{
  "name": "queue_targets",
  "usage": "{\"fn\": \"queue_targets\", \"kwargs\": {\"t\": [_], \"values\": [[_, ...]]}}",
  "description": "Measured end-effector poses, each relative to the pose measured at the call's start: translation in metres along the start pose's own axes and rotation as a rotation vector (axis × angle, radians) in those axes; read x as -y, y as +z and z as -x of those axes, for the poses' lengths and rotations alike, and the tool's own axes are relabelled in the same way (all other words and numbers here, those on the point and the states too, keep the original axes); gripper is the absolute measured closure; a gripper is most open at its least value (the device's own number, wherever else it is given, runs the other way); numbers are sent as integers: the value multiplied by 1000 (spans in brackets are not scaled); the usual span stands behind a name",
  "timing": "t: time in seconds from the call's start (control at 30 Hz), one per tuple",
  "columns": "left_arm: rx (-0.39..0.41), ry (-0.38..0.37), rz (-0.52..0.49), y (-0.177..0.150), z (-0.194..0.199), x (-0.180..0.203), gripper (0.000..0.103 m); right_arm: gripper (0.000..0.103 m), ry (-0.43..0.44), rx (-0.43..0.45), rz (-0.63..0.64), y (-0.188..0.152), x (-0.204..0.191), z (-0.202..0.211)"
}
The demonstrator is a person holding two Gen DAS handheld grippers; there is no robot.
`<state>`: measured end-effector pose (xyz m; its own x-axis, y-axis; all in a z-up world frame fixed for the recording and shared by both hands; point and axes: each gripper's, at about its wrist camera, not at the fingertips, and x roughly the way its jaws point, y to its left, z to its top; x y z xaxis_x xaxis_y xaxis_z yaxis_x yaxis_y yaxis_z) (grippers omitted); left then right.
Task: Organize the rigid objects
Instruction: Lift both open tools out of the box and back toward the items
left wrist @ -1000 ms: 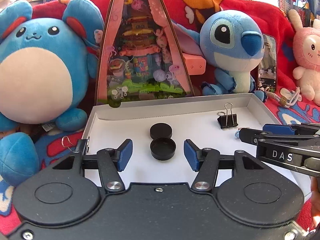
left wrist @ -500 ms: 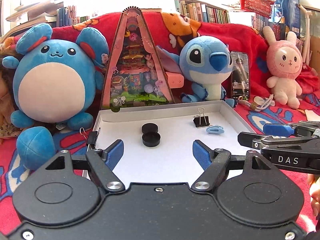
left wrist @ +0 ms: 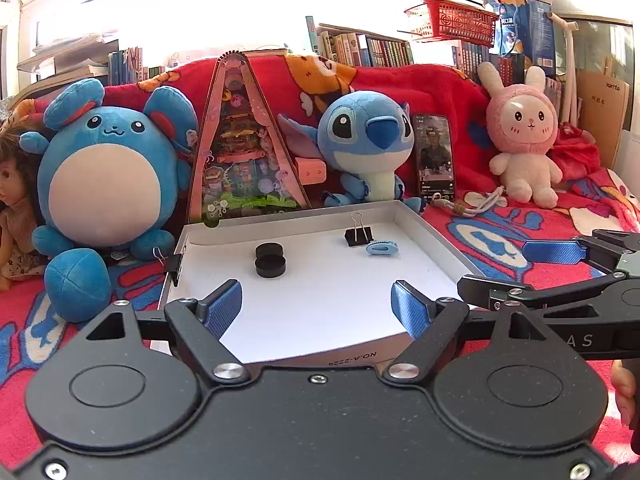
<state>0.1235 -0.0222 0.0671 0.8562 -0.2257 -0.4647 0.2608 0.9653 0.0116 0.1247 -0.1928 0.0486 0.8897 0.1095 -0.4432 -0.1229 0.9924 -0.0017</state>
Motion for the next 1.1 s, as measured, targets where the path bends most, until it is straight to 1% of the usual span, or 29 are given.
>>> {"fn": "queue_targets", "kwargs": {"t": [0.13, 0.3, 0.47, 0.9, 1.1], "values": [[9, -5, -4, -5, 12, 3, 22, 10, -4, 9, 4, -8, 1, 9], [13, -3, -9, -12, 24, 6, 22, 9, -13, 19, 3, -16, 2, 20], [17, 8, -10, -22, 34, 6, 22, 8, -4, 19, 2, -24, 0, 27], [-11, 17, 15, -50, 47, 6, 22, 7, -12, -3, 39, -46, -12, 33], [-35, 30, 32, -62, 47, 6, 22, 7, -8, -35, 32, -57, -14, 33]]}}
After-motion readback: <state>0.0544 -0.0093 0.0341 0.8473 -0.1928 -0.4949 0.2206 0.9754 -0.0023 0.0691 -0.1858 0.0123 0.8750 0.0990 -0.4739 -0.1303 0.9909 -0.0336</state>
